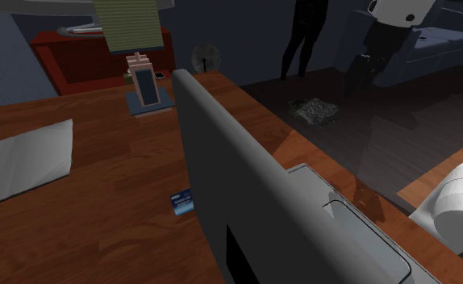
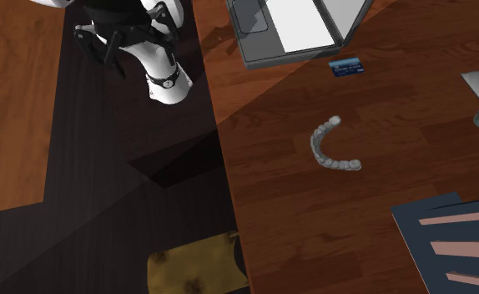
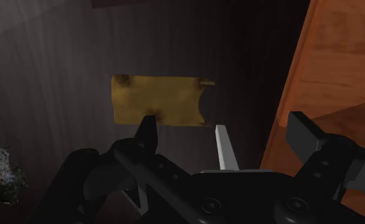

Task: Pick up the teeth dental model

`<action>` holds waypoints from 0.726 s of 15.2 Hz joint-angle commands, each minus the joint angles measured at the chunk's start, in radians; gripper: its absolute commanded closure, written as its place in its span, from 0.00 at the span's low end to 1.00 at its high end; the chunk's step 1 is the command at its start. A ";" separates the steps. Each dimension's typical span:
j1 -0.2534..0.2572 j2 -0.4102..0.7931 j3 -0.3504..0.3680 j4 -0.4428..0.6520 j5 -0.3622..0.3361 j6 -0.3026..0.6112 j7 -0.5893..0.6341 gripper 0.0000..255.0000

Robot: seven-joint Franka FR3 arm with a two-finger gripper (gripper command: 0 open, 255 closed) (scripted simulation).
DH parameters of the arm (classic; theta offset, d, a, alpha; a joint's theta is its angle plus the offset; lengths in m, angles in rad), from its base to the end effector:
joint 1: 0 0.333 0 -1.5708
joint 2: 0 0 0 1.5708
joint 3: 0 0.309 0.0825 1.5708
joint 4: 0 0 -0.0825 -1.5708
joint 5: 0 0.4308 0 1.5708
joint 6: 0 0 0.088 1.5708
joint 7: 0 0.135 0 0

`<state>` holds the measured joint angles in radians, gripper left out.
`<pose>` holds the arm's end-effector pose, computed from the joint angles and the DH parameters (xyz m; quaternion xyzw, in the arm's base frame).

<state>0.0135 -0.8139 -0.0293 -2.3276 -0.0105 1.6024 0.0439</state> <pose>0.3570 -0.0091 0.5853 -0.9987 0.0258 -0.0441 0.0062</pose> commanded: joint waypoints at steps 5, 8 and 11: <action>0.040 0.142 0.020 0.064 0.020 0.068 -0.029 0.00; 0.068 0.249 0.036 0.123 0.034 0.109 -0.051 0.00; 0.093 0.355 0.054 0.190 0.045 0.140 -0.073 0.00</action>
<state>0.0978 -0.4918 0.0197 -2.1559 0.0314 1.7302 -0.0193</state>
